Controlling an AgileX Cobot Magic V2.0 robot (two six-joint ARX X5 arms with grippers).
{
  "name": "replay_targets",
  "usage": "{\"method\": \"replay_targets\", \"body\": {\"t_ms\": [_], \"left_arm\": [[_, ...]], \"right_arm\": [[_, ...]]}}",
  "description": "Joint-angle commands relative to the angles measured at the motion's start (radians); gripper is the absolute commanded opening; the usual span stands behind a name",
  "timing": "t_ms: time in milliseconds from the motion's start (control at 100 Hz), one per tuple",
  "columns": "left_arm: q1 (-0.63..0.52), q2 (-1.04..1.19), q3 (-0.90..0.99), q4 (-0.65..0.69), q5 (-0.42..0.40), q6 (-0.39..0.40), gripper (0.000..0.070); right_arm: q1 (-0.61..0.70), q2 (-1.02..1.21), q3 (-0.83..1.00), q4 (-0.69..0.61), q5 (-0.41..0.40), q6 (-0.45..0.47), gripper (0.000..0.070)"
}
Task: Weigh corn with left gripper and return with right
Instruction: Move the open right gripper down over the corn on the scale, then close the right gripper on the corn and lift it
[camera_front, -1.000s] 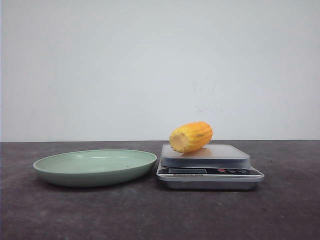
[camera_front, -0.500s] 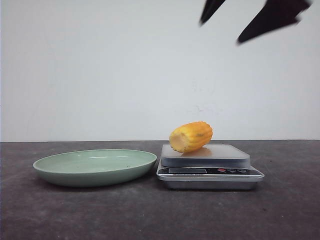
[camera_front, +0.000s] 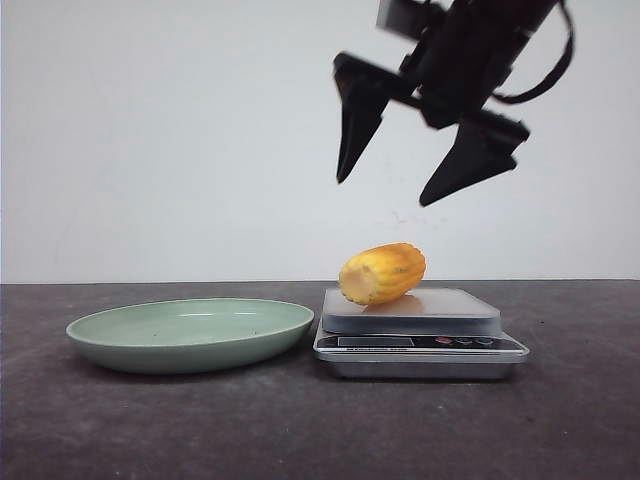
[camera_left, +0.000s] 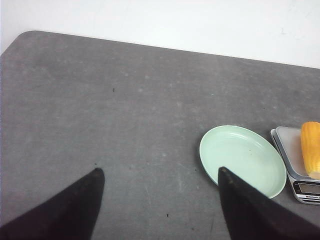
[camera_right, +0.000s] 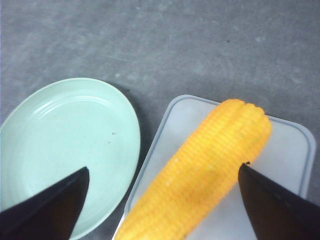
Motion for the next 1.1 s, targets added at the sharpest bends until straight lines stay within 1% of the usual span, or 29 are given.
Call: {"method": "replay_targets", "body": {"t_ms": [0,130,310,400,440,490,530,610,630,670,880,1010,1090], "left_arm": [[-0.007,0.004,0.011,-0.025,-0.004,-0.006,0.0429],[-0.007,0.004,0.011,-0.025,-0.003,-0.006,0.0429],[-0.007,0.004,0.011,-0.025,-0.003,-0.006,0.0429],[-0.007,0.004,0.011,-0.025,-0.004,-0.006,0.0429],[-0.007,0.004,0.011,-0.025,-0.004,-0.006,0.0429],[-0.007,0.004,0.011,-0.024,-0.004,-0.005,0.0429],[-0.007,0.004,0.011,-0.024,-0.004,-0.005,0.0429],[-0.007,0.004,0.011,-0.024,-0.004,-0.006,0.0429],[-0.007,0.004,0.011,-0.024,-0.004,-0.006,0.0429],[-0.007,0.004,0.011,-0.024,-0.004,-0.006,0.0429],[-0.007,0.004,0.011,-0.023,-0.004,-0.006,0.0429],[-0.007,0.004,0.011,-0.023,-0.004,-0.006,0.0429],[-0.007,0.004,0.011,-0.023,-0.004,-0.006,0.0429]], "right_arm": [[0.007,0.045,0.027,0.005,0.018,0.034,0.0605],[0.007,0.094,0.027,0.005,0.025,0.072,0.0604],[0.007,0.143,0.027,0.000,0.042,0.091,0.0601],[0.007,0.156,0.027,-0.003,0.043,0.095,0.0544],[0.007,0.159,0.027,-0.007,0.048,0.096,0.0492],[0.007,0.159,0.027,-0.011,0.054,0.098,0.0403],[0.007,0.159,0.027,-0.013,0.065,0.098,0.0310],[0.007,0.159,0.027,-0.014,0.076,0.099,0.0103],[0.007,0.159,0.027,-0.014,0.076,0.099,0.0061],[0.007,0.159,0.027,-0.015,0.077,0.099,0.0000],[0.028,0.132,0.028,-0.009,0.145,0.104,0.0000],[0.052,0.069,0.037,-0.003,0.142,0.078,0.0000],[0.078,0.028,0.060,-0.004,0.120,0.053,0.0000]]}}
